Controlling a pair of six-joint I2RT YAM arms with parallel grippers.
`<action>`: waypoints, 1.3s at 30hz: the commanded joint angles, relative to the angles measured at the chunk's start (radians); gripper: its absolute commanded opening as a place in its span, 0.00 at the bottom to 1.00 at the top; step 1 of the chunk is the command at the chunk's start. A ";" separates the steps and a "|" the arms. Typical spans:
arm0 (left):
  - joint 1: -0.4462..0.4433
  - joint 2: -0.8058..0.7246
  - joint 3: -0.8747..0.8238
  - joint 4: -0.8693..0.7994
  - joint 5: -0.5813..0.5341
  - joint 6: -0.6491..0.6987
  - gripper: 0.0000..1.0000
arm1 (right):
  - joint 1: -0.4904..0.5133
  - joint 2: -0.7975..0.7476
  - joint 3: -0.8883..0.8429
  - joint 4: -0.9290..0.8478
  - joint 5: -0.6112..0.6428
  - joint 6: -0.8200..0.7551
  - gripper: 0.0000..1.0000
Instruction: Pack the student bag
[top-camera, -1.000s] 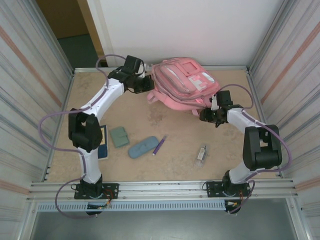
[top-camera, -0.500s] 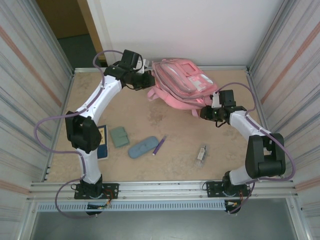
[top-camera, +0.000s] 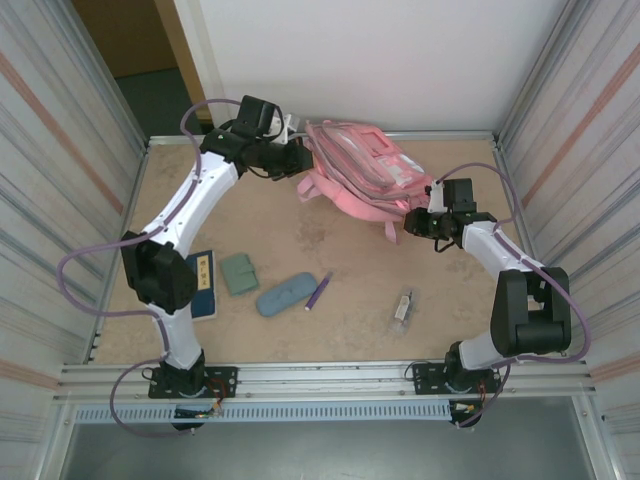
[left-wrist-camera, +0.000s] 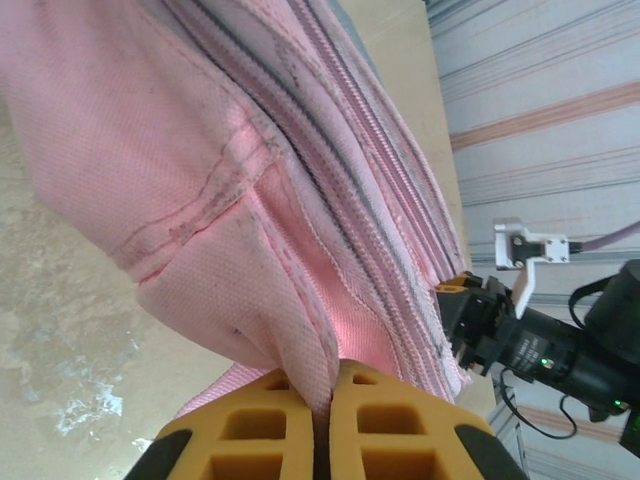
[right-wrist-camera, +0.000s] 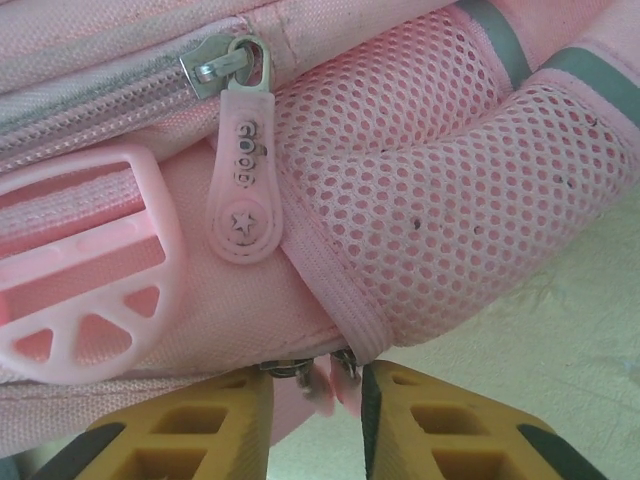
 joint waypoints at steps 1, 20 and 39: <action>-0.013 -0.098 0.055 0.030 0.089 -0.002 0.00 | 0.000 -0.007 -0.011 0.034 -0.021 -0.007 0.26; -0.014 -0.134 0.020 0.031 0.080 0.004 0.00 | 0.013 -0.133 -0.073 -0.004 -0.073 0.020 0.09; -0.033 -0.095 -0.126 0.144 0.020 0.064 0.00 | 0.191 -0.040 0.238 -0.386 -0.364 0.116 0.05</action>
